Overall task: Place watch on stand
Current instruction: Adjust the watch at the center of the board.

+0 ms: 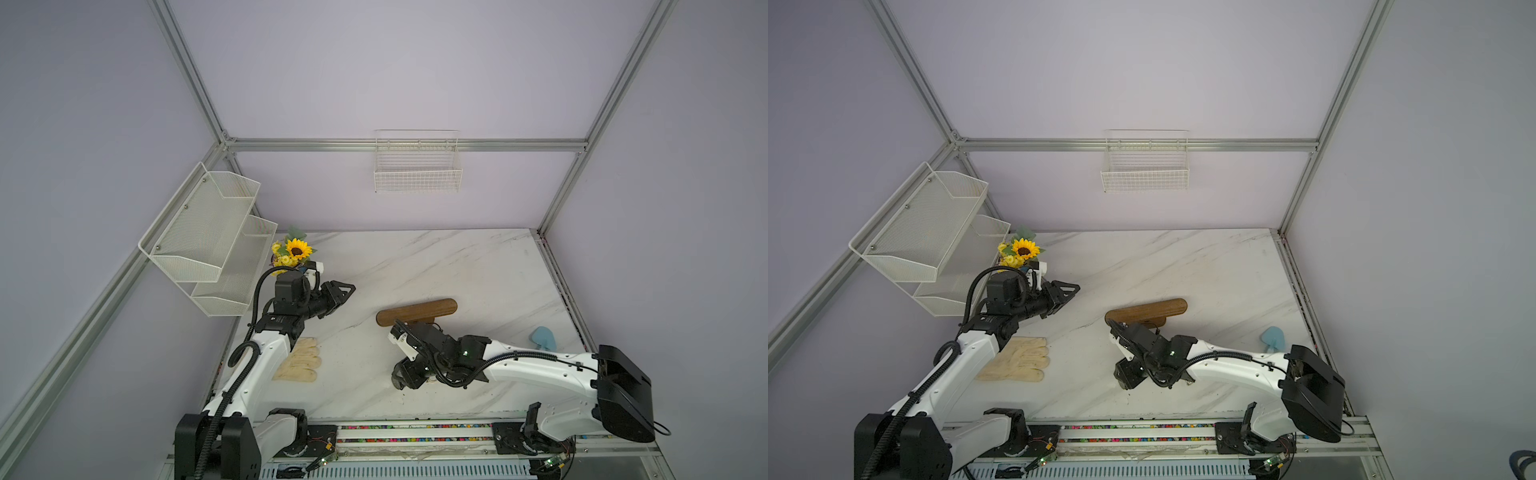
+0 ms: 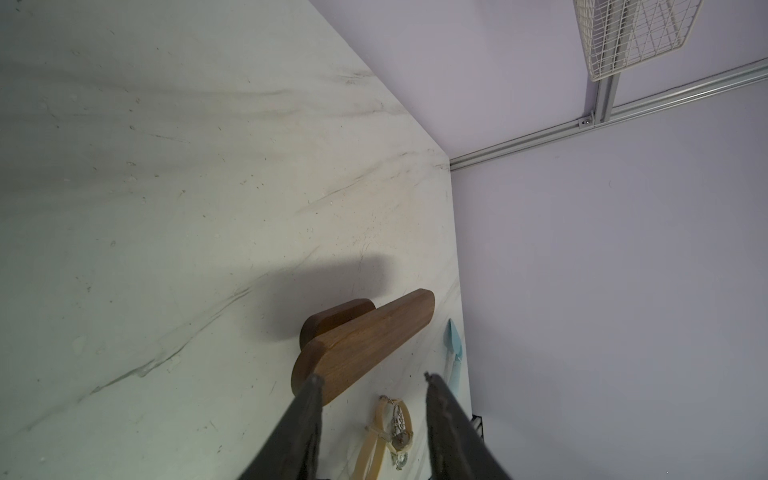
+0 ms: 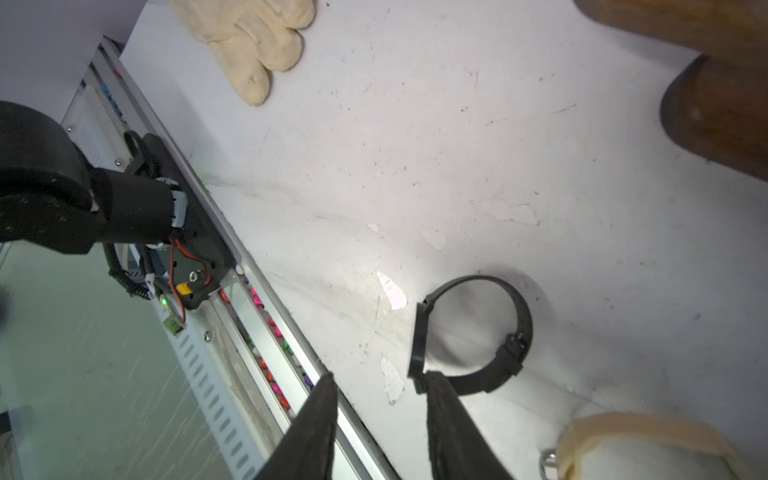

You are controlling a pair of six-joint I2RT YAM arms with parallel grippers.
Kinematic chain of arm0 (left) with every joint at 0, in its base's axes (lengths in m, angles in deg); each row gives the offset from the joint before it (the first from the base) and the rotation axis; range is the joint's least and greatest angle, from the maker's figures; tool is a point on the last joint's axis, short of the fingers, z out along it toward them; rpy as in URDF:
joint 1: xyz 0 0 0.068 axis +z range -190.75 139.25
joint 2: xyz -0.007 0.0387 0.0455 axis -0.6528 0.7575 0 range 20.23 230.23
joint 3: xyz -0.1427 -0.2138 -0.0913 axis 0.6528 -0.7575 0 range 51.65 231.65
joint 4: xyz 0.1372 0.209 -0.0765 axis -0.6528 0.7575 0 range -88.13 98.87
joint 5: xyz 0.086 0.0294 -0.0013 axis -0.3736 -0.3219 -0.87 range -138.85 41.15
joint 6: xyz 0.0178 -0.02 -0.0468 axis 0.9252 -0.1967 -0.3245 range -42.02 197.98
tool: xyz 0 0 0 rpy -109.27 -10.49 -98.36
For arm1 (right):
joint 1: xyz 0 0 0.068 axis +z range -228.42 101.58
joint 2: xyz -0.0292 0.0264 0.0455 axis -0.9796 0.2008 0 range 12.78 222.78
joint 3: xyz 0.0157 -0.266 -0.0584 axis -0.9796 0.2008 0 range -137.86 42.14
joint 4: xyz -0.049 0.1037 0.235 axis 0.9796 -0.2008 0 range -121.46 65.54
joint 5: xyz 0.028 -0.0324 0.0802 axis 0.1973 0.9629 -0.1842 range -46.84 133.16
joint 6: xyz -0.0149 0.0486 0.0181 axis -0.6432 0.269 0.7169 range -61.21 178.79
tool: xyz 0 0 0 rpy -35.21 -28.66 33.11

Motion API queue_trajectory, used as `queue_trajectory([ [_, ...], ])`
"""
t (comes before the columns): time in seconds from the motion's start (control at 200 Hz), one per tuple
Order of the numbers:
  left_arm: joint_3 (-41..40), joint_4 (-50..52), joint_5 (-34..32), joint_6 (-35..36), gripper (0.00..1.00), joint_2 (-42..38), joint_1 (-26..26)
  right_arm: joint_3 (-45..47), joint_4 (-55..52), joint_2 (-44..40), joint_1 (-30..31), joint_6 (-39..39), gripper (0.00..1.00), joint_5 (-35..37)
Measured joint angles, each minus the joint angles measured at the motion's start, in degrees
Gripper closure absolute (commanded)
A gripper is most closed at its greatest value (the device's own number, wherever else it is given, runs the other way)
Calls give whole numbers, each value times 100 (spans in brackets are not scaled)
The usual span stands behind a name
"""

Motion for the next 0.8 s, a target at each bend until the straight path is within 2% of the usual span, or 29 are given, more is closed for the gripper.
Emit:
queue_trajectory([
  [0.04,0,90,48,98,85,-11,-15,136,0,-157,0,162,87,2],
  [0.1,0,291,52,201,95,-74,-85,378,-17,-385,0,374,93,-2],
  [0.165,0,590,-57,402,100,-229,-267,656,-26,-553,0,629,100,0],
  [0.34,0,1294,-542,758,100,-743,-1204,1235,28,-616,17,1222,100,-83],
  [0.445,2,1587,-787,850,100,-820,-1624,1266,87,-435,223,1399,100,-48],
  [0.615,2,1969,-1274,938,100,-824,-1725,879,354,199,791,1469,100,-9],
  [0.8,2,2157,-1770,938,100,-824,-1725,448,546,798,925,1436,100,144],
])
